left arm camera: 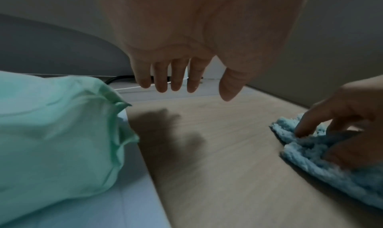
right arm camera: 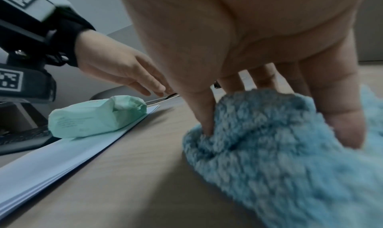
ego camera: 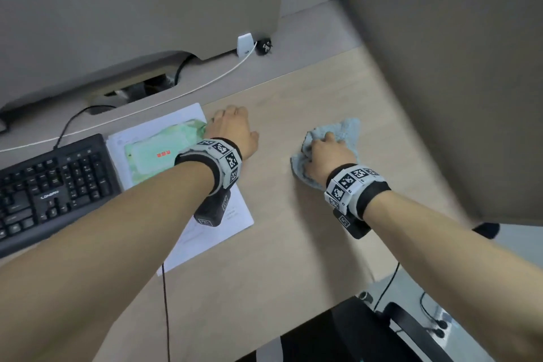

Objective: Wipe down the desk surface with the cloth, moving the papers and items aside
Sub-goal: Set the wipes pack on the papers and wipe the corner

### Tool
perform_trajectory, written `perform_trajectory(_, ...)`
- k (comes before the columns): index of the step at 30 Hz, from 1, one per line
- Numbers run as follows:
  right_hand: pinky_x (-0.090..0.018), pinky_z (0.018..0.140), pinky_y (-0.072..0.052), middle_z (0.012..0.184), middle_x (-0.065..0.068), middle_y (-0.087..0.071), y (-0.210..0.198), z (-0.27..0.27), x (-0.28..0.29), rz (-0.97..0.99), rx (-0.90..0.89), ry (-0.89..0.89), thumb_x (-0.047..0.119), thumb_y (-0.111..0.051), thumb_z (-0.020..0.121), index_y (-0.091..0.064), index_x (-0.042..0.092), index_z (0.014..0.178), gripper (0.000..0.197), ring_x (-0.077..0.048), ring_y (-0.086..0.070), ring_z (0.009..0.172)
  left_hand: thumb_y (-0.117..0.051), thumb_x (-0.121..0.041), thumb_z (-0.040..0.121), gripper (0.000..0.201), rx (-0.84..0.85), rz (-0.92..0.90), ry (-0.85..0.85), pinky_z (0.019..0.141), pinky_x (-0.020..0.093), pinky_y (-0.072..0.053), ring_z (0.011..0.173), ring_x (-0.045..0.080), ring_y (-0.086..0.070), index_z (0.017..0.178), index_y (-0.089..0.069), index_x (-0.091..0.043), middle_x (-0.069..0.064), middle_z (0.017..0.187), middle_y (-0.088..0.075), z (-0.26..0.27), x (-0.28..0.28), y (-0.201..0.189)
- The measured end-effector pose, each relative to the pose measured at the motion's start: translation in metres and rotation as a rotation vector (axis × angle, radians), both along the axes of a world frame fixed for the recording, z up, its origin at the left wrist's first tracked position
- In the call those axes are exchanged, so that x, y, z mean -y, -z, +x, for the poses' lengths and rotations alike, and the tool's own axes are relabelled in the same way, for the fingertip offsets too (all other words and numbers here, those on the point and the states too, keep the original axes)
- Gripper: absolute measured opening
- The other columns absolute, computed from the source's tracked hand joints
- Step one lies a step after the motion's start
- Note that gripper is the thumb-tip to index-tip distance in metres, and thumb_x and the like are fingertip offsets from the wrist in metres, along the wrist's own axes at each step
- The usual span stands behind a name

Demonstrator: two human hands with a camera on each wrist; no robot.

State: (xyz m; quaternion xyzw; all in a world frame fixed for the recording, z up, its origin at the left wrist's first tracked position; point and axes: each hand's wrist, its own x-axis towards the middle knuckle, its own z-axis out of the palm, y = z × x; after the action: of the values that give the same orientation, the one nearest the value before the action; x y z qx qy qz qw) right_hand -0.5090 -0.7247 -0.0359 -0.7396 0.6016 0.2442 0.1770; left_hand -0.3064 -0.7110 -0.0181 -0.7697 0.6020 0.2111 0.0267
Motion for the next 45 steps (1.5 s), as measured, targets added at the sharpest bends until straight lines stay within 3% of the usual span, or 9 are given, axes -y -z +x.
perform_trajectory(7, -0.05, 0.094, -0.043, 0.128, -0.01, -0.051, 0.03, -0.007, 0.087, -0.195, 0.249, -0.196, 0.026, -0.053, 0.091, -0.056, 0.012, 0.123, 0.035, -0.038, -0.04, 0.12, -0.052, -0.039, 0.091, 0.056, 0.047, 0.084, -0.113, 0.105, 0.046, -0.034, 0.136, 0.033, -0.03, 0.138, -0.04, -0.011, 0.01, 0.151, -0.03, 0.001, 0.059, 0.02)
perform_trajectory(12, -0.047, 0.111, -0.025, 0.143, -0.017, -0.039, 0.04, -0.029, 0.181, -0.318, 0.252, -0.2, 0.025, -0.05, 0.094, -0.052, 0.008, 0.13, 0.039, -0.039, -0.03, 0.127, -0.052, -0.039, 0.088, 0.053, 0.072, 0.067, -0.205, 0.102, 0.05, -0.037, 0.132, 0.035, -0.033, 0.131, -0.043, -0.01, 0.012, 0.146, -0.033, 0.004, 0.085, 0.033)
perform_trajectory(16, -0.049, 0.104, -0.035, 0.146, -0.008, -0.038, 0.048, -0.021, 0.241, -0.341, 0.245, -0.116, 0.028, -0.05, 0.092, -0.051, 0.013, 0.129, 0.04, -0.039, -0.033, 0.127, -0.052, -0.036, 0.086, 0.051, 0.061, 0.064, -0.33, 0.1, 0.051, -0.039, 0.131, 0.032, -0.033, 0.129, -0.044, -0.011, 0.008, 0.143, -0.036, 0.013, 0.094, 0.042)
perform_trajectory(23, -0.054, 0.108, -0.029, 0.149, -0.001, -0.036, 0.046, 0.037, 0.199, -0.208, 0.36, -0.473, 0.022, -0.052, 0.091, -0.043, 0.018, 0.139, 0.049, -0.034, -0.025, 0.14, -0.051, -0.033, 0.085, 0.049, 0.025, 0.109, -0.396, 0.099, 0.052, -0.041, 0.132, 0.029, -0.033, 0.128, -0.049, -0.008, 0.006, 0.141, -0.038, 0.008, 0.1, 0.046)
perform_trajectory(30, -0.057, 0.104, -0.033, 0.155, -0.003, -0.029, 0.046, 0.006, 0.277, -0.307, 0.227, -0.118, 0.029, -0.048, 0.094, -0.044, 0.01, 0.137, 0.047, -0.035, -0.025, 0.139, -0.053, -0.034, 0.084, 0.046, 0.094, 0.111, -0.355, 0.102, 0.049, -0.036, 0.132, 0.032, -0.028, 0.123, -0.052, -0.01, 0.01, 0.144, -0.029, 0.006, 0.097, 0.045)
perform_trajectory(33, -0.063, 0.112, -0.022, 0.161, 0.002, -0.018, 0.041, 0.033, 0.271, -0.238, 0.229, -0.139, 0.021, -0.053, 0.092, -0.037, 0.012, 0.145, 0.056, -0.035, -0.012, 0.147, -0.055, -0.033, 0.083, 0.037, 0.142, 0.079, -0.332, 0.094, 0.045, -0.04, 0.119, 0.035, -0.036, 0.113, -0.054, -0.012, 0.014, 0.129, -0.035, 0.006, 0.092, 0.044)
perform_trajectory(38, -0.06, 0.114, -0.022, 0.156, -0.002, -0.032, 0.045, 0.03, 0.228, -0.21, 0.387, -0.459, 0.02, -0.052, 0.092, -0.037, 0.018, 0.145, 0.055, -0.033, -0.02, 0.146, -0.054, -0.034, 0.085, 0.041, 0.064, 0.101, -0.338, 0.096, 0.045, -0.042, 0.123, 0.031, -0.035, 0.117, -0.051, -0.01, 0.011, 0.131, -0.035, 0.004, 0.092, 0.043)
perform_trajectory(42, -0.054, 0.103, -0.036, 0.146, -0.008, -0.04, 0.043, -0.01, 0.261, -0.309, 0.351, -0.278, 0.027, -0.05, 0.092, -0.047, 0.017, 0.136, 0.045, -0.033, -0.032, 0.135, -0.054, -0.034, 0.084, 0.043, 0.024, 0.107, -0.343, 0.101, 0.047, -0.041, 0.129, 0.03, -0.03, 0.12, -0.051, -0.011, 0.007, 0.138, -0.034, 0.01, 0.091, 0.044)
perform_trajectory(45, -0.058, 0.105, -0.033, 0.155, -0.013, -0.025, 0.044, -0.005, 0.278, -0.322, 0.296, -0.125, 0.025, -0.053, 0.092, -0.051, 0.015, 0.129, 0.038, -0.036, -0.027, 0.139, -0.053, -0.034, 0.085, 0.044, 0.013, 0.118, -0.339, 0.102, 0.049, -0.041, 0.131, 0.03, -0.029, 0.123, -0.05, -0.011, 0.006, 0.139, -0.033, 0.013, 0.091, 0.045)
